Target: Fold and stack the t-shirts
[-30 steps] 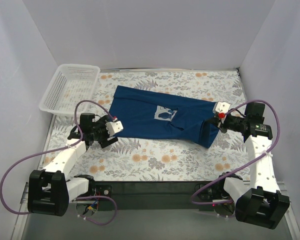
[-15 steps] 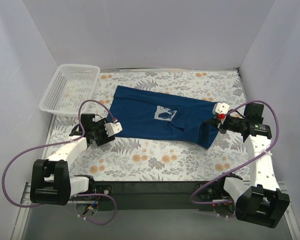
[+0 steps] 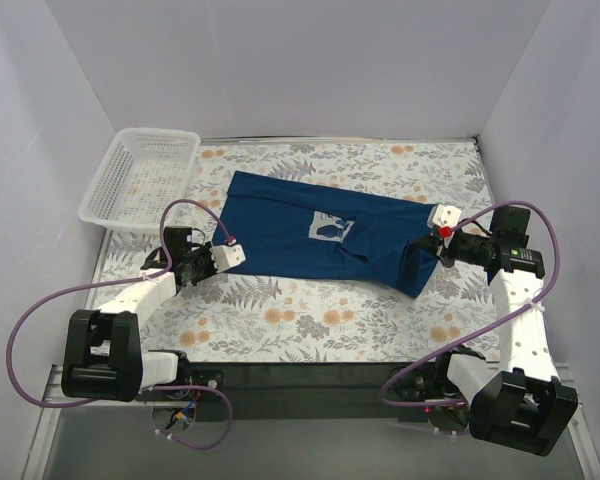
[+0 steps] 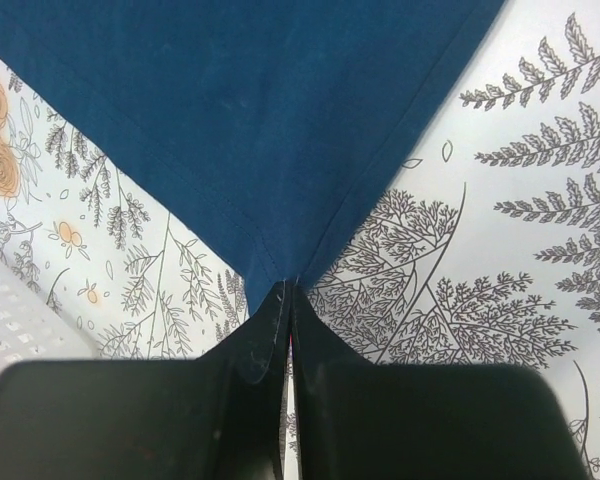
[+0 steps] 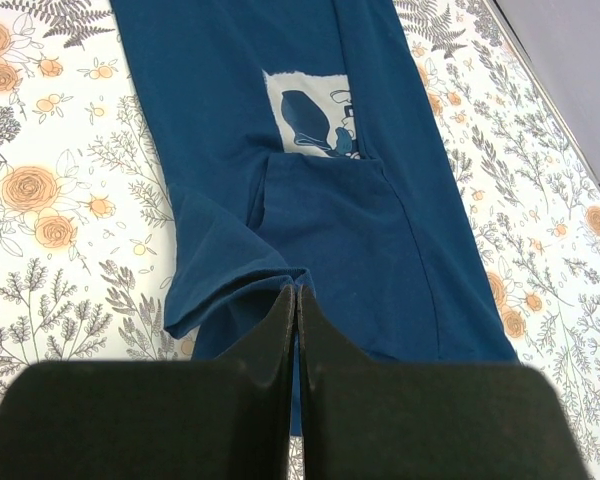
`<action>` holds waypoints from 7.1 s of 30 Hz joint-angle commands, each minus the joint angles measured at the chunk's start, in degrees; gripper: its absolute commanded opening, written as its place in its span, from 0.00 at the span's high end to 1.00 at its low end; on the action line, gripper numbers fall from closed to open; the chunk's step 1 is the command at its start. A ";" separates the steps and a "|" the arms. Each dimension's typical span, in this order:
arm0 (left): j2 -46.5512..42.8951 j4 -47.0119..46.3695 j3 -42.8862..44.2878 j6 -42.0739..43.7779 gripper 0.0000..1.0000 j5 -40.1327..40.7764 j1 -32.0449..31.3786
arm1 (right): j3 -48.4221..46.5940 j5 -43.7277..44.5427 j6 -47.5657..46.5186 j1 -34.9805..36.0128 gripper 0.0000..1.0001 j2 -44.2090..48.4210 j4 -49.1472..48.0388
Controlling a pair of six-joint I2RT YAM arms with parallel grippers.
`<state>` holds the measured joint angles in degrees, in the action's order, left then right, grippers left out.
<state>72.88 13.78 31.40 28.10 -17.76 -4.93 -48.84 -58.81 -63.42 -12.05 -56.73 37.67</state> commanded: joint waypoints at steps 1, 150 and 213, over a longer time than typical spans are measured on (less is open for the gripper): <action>-2.04 -1.65 0.24 0.29 1.00 -0.61 0.27 | -0.73 -1.49 -0.39 -0.51 0.99 0.83 0.21; 35.22 -38.91 26.61 -3.14 1.00 1.76 -3.68 | -51.18 14.15 27.21 15.83 0.99 -51.37 -6.38; 21.76 -58.87 3.92 -8.41 1.00 3.00 -3.60 | -6.70 17.75 22.10 17.68 0.99 -6.01 -10.58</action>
<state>91.96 -42.17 31.16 20.21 -15.31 -8.80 -52.12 -45.23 -44.38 6.13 -59.02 34.39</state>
